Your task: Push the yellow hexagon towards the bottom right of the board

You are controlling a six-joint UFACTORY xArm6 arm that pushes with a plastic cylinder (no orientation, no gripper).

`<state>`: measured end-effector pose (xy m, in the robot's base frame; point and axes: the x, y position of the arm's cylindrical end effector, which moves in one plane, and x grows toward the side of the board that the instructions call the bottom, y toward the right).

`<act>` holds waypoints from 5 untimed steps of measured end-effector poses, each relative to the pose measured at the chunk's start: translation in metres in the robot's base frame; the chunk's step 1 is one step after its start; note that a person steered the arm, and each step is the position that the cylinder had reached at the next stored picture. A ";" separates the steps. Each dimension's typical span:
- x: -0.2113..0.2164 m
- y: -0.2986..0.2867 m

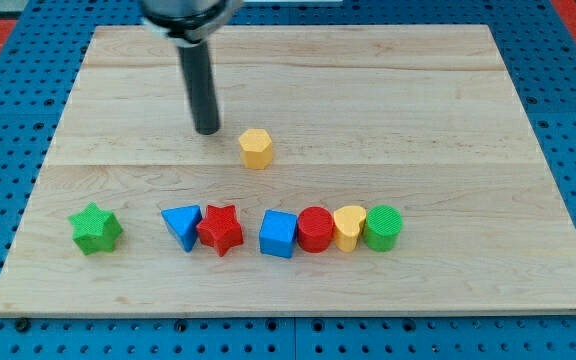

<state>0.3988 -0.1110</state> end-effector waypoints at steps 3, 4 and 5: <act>0.024 0.222; 0.007 0.185; 0.034 0.137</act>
<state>0.4327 0.0264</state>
